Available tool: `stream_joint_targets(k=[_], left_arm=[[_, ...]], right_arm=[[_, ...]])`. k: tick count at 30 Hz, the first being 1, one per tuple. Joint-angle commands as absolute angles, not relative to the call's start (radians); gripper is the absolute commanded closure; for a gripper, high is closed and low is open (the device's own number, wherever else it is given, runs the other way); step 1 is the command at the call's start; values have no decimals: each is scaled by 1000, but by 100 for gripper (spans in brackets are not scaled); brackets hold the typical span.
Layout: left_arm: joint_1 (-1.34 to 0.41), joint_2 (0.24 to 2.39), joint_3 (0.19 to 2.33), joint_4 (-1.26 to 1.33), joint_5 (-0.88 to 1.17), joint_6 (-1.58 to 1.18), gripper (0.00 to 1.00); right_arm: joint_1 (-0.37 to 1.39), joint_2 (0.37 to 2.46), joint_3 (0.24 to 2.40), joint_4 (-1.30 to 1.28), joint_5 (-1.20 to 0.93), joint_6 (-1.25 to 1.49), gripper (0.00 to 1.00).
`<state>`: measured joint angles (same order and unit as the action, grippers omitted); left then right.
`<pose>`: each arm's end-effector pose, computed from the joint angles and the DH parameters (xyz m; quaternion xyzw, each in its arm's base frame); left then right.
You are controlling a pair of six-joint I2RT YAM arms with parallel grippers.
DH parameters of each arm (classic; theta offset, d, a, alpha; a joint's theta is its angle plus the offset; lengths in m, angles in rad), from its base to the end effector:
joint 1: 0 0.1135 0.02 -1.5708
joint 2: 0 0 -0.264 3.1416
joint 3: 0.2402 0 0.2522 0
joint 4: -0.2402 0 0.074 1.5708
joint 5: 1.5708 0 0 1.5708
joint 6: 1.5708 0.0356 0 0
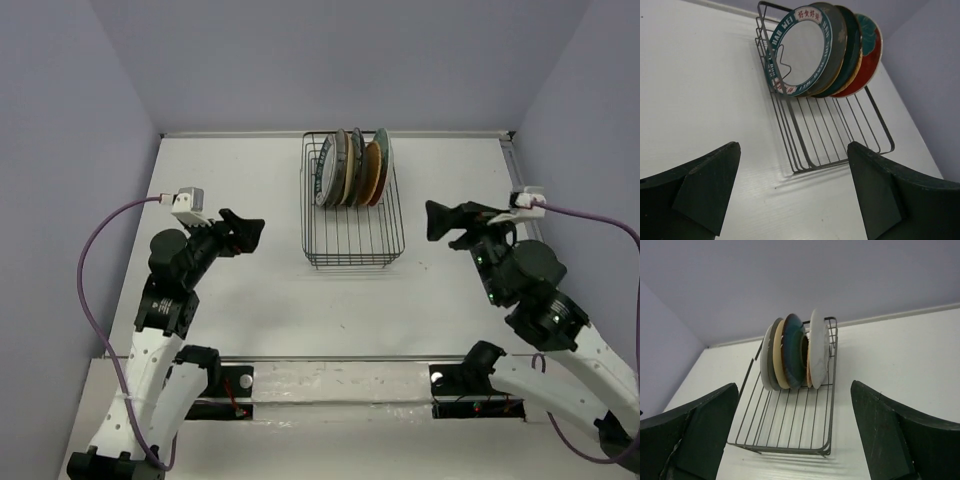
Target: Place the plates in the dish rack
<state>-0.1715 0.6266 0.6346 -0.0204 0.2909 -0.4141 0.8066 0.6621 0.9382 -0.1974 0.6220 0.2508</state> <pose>0.1546 -0.0371 0.3289 0.0159 0.7111 -0.2994 0.6359 0.1075 0.0822 0.4084 0.0388 0.6830 0.1733 0.7085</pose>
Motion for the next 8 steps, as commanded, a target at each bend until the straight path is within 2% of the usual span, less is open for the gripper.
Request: stream_joint_targets(k=[1,4,8], left_arm=[[-167,607,698,90,327,-449,1],[-169,632,722,103,347,-457,1],[-169,653,700,115,368,-471,1]], right_arm=[[810,453,774,-163,782,299,0],[810,384,689,-163,805,337,0],[810,420,663,-163,795,411,0]])
